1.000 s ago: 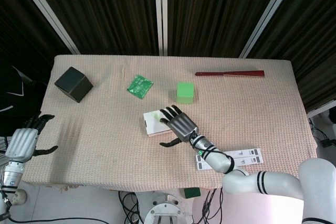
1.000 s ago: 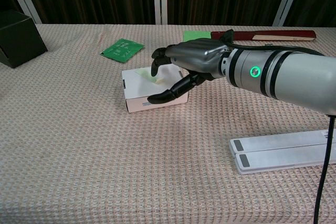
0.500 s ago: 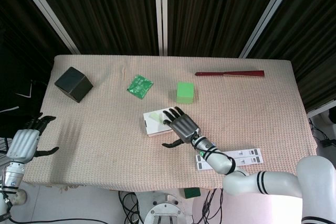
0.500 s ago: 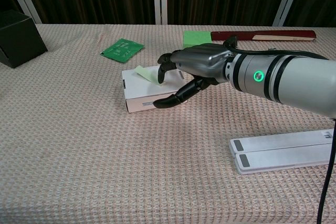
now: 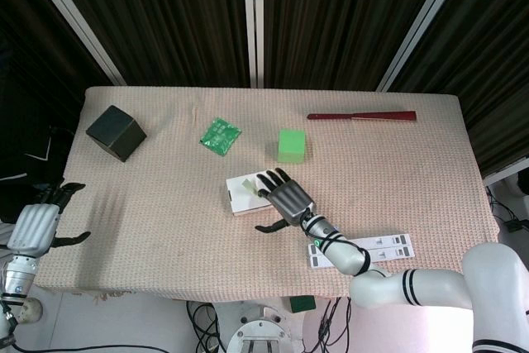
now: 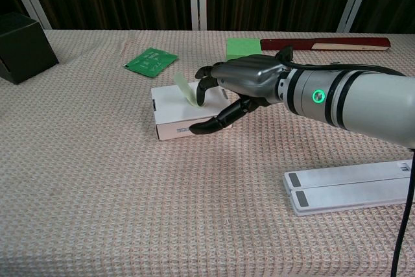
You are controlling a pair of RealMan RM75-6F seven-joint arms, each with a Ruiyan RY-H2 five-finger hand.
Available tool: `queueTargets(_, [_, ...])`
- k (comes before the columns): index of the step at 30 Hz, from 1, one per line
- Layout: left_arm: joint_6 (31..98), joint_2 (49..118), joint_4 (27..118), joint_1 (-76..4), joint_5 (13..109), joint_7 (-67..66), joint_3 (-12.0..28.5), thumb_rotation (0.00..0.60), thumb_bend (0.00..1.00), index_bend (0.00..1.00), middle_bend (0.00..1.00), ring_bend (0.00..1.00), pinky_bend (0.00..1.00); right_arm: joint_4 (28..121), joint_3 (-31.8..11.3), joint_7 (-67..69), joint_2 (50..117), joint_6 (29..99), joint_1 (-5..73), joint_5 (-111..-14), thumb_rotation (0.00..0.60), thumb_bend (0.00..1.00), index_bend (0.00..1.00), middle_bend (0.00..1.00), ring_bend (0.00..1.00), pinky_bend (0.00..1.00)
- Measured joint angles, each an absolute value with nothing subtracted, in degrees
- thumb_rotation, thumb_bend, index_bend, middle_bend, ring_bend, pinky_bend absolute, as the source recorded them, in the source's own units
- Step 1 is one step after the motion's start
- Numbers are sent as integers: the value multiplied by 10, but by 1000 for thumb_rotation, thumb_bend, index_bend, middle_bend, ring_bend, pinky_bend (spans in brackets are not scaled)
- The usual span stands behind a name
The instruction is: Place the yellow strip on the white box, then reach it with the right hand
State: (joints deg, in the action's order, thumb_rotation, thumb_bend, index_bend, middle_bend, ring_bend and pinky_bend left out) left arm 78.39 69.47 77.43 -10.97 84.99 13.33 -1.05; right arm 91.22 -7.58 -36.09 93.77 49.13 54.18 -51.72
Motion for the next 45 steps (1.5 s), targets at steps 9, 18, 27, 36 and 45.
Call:
queueTargets(9, [780, 694, 774, -108, 852, 135, -8, 571, 0, 164, 164, 46, 180, 915, -66, -343, 938, 506, 536, -545, 181, 176, 313, 0, 0, 0])
queueTargets(18, [779, 694, 772, -105, 854, 139, -6, 572, 0, 164, 164, 46, 180, 908, -62, -338, 942, 509, 536, -545, 181, 176, 308, 0, 0, 0])
queueTargets(27, [778, 693, 774, -105, 856, 137, -3, 572, 0, 164, 164, 46, 180, 917, -73, -304, 935, 522, 529, -577, 181, 177, 288, 0, 0, 0])
queueTargets(36, [769, 696, 769, -106, 853, 139, -2, 573, 0, 164, 161, 46, 180, 887, -71, -308, 945, 508, 533, -561, 180, 179, 286, 0, 0, 0])
queueTargets(45, [773, 696, 766, -104, 855, 142, 1, 572, 0, 164, 160, 46, 180, 872, -69, -303, 956, 495, 539, -557, 181, 186, 287, 0, 0, 0])
